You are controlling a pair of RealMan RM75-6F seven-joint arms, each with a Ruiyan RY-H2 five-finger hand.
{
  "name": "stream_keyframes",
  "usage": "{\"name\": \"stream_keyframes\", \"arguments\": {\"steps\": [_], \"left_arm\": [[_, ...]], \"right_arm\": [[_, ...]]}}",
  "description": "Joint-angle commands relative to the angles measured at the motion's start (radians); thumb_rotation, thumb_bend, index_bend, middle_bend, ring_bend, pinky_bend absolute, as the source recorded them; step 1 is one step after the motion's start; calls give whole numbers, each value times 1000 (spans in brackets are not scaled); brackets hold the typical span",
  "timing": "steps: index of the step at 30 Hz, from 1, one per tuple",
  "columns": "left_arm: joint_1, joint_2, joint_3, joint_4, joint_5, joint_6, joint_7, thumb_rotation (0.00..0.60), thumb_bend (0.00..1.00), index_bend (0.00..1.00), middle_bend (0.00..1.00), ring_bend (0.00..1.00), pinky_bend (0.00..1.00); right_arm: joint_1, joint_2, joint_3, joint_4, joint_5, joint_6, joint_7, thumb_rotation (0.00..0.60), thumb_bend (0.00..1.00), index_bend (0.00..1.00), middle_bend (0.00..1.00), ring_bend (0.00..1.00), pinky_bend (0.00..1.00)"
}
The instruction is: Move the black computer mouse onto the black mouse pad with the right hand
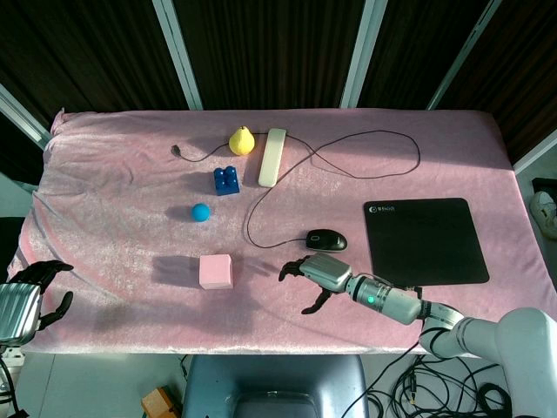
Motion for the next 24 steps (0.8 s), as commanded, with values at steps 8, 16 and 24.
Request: {"name": "stream_keyframes", "arguments": {"steps": [8, 16, 24], "left_arm": [[2, 1, 2, -4, 2, 3, 8, 600, 359, 362, 347, 288, 457], [2, 3, 1, -10, -5, -2, 14, 600, 359, 362, 347, 288, 457], [2, 4, 3, -13, 1, 0, 18, 600, 358, 362, 347, 288, 457]], "right_arm": [[-2, -2, -6, 4, 7, 17, -9, 600, 150, 417, 367, 387, 469], [-14, 1, 2, 13, 34, 20, -44, 600, 151, 416, 367, 387, 469], [-58, -41, 73, 80, 135, 32, -199, 600, 150, 417, 367, 387, 469]]}}
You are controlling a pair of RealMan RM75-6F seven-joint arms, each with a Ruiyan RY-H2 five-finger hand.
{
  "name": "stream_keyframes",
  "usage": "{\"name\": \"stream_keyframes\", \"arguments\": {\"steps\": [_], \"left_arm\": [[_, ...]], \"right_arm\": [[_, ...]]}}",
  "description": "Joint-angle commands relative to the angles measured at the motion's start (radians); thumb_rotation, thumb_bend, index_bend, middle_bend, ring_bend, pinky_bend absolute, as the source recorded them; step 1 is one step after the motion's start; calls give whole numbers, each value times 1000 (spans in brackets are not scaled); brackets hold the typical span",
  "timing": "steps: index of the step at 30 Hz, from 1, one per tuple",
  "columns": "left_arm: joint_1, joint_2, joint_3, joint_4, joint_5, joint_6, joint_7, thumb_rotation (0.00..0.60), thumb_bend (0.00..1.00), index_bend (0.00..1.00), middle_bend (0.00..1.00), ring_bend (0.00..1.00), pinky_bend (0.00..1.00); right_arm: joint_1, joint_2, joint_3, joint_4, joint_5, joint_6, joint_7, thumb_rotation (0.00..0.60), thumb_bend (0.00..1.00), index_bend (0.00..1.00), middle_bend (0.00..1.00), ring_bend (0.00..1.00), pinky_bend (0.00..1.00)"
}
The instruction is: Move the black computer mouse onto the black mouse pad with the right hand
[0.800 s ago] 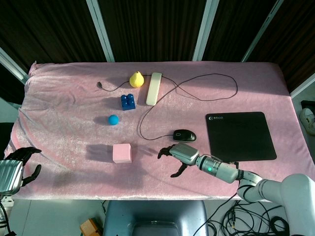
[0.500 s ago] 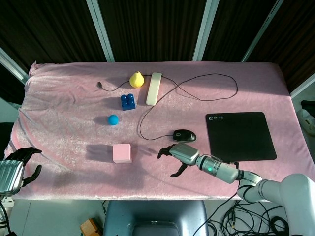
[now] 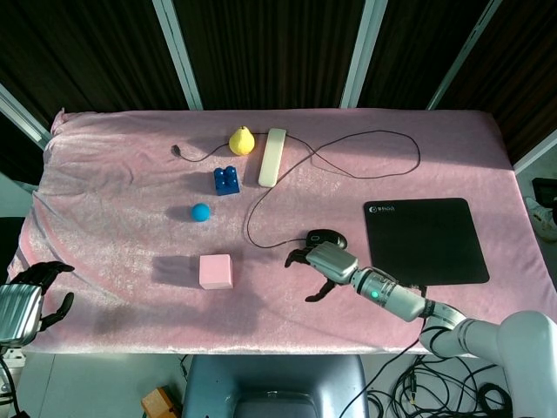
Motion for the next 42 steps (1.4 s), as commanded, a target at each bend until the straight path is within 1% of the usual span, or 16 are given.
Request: {"name": "stream_keyframes", "arguments": {"steps": [1, 5, 10, 15, 20, 26, 29, 34, 39, 42], "left_arm": [[0, 0, 0, 0, -2, -2, 0, 600, 358, 362, 347, 288, 457], [0, 1, -2, -1, -4, -2, -1, 600, 358, 362, 347, 288, 457], [-1, 1, 0, -1, -1, -2, 2, 600, 358, 362, 347, 288, 457], [-1, 1, 0, -2, -2, -3, 1, 600, 359, 362, 347, 288, 457], [-1, 2, -1, -2, -4, -3, -3, 600, 359, 362, 347, 288, 458], [0, 3, -2, -2, -3, -1, -7, 600, 359, 362, 348, 288, 458], [1, 4, -2, -2, -3, 0, -8, 600, 359, 362, 347, 288, 458], [1, 5, -3, -1, -4, 1, -12, 600, 358, 362, 347, 287, 458], [2, 6, -3, -1, -6, 1, -17, 600, 358, 362, 347, 288, 458], [2, 7, -5, -1, -7, 2, -21, 600, 358, 362, 347, 288, 458]], "right_arm": [[-34, -33, 54, 48, 75, 9, -110, 600, 150, 417, 367, 387, 469], [-62, -61, 99, 79, 150, 7, -185, 600, 150, 402, 367, 377, 464], [-83, -105, 146, 140, 224, 0, -288, 600, 149, 355, 366, 344, 427], [-82, -119, 181, 157, 308, -84, -349, 600, 149, 296, 364, 322, 406], [-73, -126, 201, 165, 354, -147, -390, 600, 149, 285, 362, 321, 406], [-64, -160, 224, 206, 388, -174, -440, 600, 149, 311, 363, 322, 406], [-59, -180, 233, 231, 400, -183, -461, 600, 149, 338, 363, 342, 410], [-50, -211, 246, 272, 414, -201, -482, 600, 149, 381, 363, 395, 457], [-40, -237, 252, 309, 422, -226, -499, 600, 148, 397, 365, 411, 472], [-36, -252, 256, 327, 422, -229, -505, 600, 148, 416, 390, 454, 511]]}}
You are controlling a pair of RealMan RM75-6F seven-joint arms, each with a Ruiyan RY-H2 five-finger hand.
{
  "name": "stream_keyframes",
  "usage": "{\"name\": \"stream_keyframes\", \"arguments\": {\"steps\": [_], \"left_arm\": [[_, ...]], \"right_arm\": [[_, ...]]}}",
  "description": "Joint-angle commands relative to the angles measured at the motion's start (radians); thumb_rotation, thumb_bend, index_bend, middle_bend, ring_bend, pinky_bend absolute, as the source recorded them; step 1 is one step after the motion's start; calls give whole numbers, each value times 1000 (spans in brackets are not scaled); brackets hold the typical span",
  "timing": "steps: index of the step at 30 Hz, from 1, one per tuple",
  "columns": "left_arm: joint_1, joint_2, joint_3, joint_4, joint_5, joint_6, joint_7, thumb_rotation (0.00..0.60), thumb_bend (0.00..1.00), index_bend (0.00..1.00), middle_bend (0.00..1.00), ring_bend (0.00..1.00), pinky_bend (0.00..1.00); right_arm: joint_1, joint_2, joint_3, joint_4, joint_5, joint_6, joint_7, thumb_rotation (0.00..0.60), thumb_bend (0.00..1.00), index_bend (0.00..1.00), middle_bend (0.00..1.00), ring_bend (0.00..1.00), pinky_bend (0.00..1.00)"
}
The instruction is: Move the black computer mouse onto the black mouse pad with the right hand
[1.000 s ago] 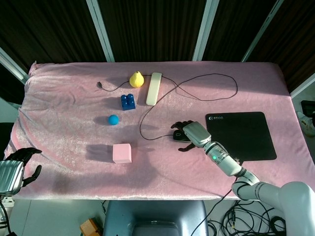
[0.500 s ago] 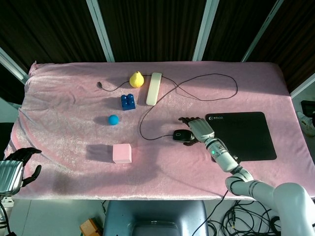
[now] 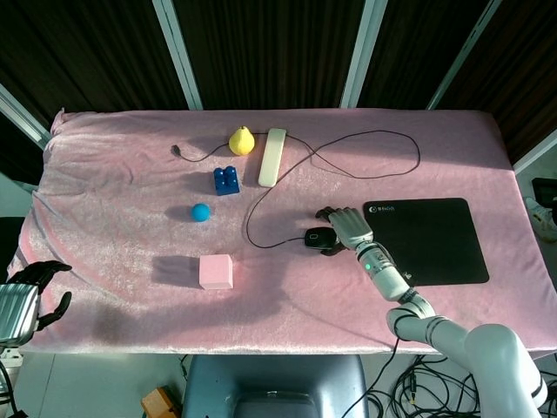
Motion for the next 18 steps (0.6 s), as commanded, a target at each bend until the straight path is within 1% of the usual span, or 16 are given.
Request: {"name": "stream_keyframes", "arguments": {"steps": [1, 2, 6, 10, 12, 14, 16, 18], "left_arm": [[1, 1, -1, 0, -1, 1, -3, 600, 359, 362, 347, 288, 458], [1, 1, -1, 1, -1, 1, -4, 600, 359, 362, 347, 288, 458], [1, 1, -1, 2, -1, 2, -7, 600, 358, 362, 347, 288, 458], [1, 2, -1, 1, 0, 2, -8, 600, 358, 362, 347, 288, 458], [1, 2, -1, 1, 0, 2, -8, 600, 358, 362, 347, 287, 458], [1, 2, -1, 1, 1, 2, -9, 600, 358, 362, 347, 288, 457], [2, 2, -1, 1, -1, 2, -10, 600, 359, 362, 347, 288, 457], [2, 2, -3, 2, -4, 1, -11, 600, 359, 362, 347, 288, 457]], "right_arm": [[3, -16, 5, 17, -1, 3, -6, 600, 149, 439, 414, 485, 541], [2, -24, 6, 28, -4, 13, -9, 600, 149, 462, 435, 508, 562], [-2, -44, 4, 57, -18, 40, -19, 600, 163, 614, 557, 631, 678], [-10, -59, 4, 85, -25, 64, -42, 600, 268, 751, 646, 712, 749], [-15, -60, 4, 91, -24, 68, -54, 600, 290, 787, 659, 724, 760], [-24, -54, 5, 86, -26, 87, -62, 600, 293, 797, 660, 726, 762], [-40, -41, 8, 69, -32, 124, -65, 600, 293, 798, 660, 726, 762], [-67, -8, 9, 28, -39, 174, -66, 600, 293, 798, 660, 726, 762]]}}
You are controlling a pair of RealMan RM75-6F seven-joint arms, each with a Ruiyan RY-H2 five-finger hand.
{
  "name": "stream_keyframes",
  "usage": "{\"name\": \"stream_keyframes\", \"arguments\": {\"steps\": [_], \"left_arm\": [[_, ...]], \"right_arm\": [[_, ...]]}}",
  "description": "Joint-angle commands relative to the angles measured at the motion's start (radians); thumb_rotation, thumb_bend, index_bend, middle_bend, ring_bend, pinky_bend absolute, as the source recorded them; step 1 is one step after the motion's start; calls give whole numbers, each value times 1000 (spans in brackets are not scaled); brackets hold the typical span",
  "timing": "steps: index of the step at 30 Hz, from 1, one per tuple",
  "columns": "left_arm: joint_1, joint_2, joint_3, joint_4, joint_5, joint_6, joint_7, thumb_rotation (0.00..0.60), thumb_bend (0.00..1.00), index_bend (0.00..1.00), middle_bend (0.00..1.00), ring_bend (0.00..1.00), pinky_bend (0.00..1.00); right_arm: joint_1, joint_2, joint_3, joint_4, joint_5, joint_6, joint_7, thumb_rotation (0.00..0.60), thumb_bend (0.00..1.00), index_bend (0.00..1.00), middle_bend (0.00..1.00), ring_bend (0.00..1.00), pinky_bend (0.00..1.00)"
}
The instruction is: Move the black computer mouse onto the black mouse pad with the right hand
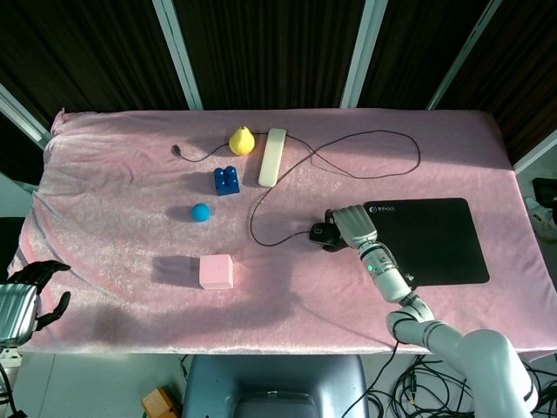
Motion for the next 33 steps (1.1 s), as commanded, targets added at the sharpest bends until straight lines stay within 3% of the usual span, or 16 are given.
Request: {"name": "stream_keyframes", "arguments": {"steps": [1, 6, 10, 13, 20, 26, 29, 33], "left_arm": [[0, 0, -1, 0, -2, -1, -1, 600, 359, 362, 347, 288, 458], [-1, 0, -1, 0, -3, -4, -1, 600, 359, 363, 347, 288, 458], [-4, -2, 2, -2, 1, -9, 7, 600, 359, 362, 347, 288, 458], [-6, -3, 3, -2, 1, -14, 11, 600, 359, 363, 347, 288, 458], [-10, -5, 1, -2, -2, -19, 14, 600, 358, 362, 347, 288, 458], [-10, -6, 1, -2, -2, -19, 15, 600, 358, 362, 348, 287, 458], [-9, -6, 1, -2, -2, -18, 15, 600, 358, 362, 347, 288, 458], [-9, -5, 1, -3, -3, -18, 16, 600, 359, 362, 347, 287, 458]], "right_arm": [[-43, 50, 3, -60, -12, 76, -6, 600, 293, 798, 660, 726, 762], [-81, 101, 4, -111, -9, 126, -25, 600, 293, 798, 660, 726, 762], [-198, 238, -29, -229, 42, 169, -117, 600, 293, 797, 660, 725, 762], [-239, 278, -42, -269, 79, 165, -173, 600, 293, 791, 661, 725, 762], [-277, 256, -61, -194, 118, 107, -182, 600, 293, 763, 660, 700, 760], [-272, 209, -66, -105, 95, 69, -141, 600, 293, 670, 645, 623, 708], [-270, 210, -68, -98, 76, 58, -106, 600, 293, 531, 516, 475, 582], [-283, 246, -72, -138, 38, 81, -41, 600, 292, 210, 233, 134, 246]]}}
